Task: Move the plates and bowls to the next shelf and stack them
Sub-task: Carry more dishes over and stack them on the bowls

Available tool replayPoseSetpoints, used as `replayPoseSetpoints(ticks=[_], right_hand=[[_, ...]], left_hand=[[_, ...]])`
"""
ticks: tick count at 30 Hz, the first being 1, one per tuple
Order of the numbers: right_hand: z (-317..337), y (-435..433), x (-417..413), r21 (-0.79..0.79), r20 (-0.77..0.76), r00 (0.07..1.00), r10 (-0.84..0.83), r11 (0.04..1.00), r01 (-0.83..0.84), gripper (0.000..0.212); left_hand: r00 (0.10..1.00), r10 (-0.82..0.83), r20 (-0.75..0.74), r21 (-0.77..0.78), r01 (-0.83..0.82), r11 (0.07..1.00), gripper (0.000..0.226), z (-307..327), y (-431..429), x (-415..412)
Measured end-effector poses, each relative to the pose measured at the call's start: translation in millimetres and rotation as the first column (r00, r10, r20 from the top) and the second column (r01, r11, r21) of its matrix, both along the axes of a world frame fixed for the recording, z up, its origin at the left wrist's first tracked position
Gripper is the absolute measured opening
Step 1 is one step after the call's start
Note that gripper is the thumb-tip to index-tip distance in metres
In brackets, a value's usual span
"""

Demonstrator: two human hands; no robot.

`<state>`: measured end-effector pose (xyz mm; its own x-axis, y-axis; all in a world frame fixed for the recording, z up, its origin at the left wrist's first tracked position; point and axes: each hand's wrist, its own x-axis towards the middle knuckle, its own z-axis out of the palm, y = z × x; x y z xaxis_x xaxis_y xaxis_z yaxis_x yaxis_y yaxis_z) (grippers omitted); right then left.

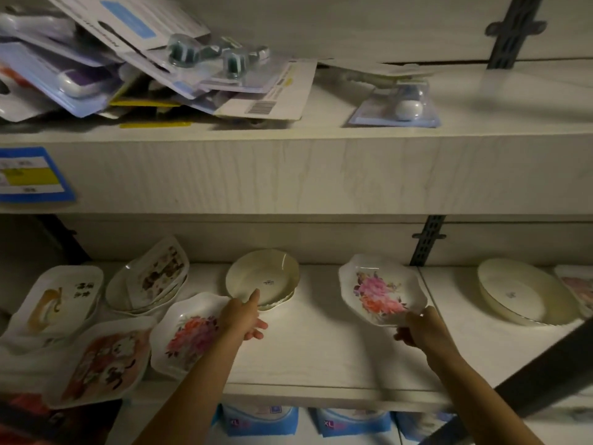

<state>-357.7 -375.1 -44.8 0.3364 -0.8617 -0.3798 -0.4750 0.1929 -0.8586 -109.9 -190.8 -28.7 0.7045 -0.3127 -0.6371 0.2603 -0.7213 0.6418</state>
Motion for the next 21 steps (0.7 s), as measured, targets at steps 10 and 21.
replayPoseSetpoints(ticks=[10, 21], right_hand=[[23, 39, -24, -0.077, -0.010, 0.998, 0.067, 0.995, -0.068, 0.018], [42, 63, -41, -0.122, -0.030, 0.996, 0.084, 0.989, -0.087, 0.013]], left_hand=[[0.986, 0.166, 0.004, -0.172, -0.163, 0.972, 0.030, -18, -4, 4], [0.979, 0.188, 0.081, -0.294, -0.157, 0.943, 0.030, 3, 11, -2]])
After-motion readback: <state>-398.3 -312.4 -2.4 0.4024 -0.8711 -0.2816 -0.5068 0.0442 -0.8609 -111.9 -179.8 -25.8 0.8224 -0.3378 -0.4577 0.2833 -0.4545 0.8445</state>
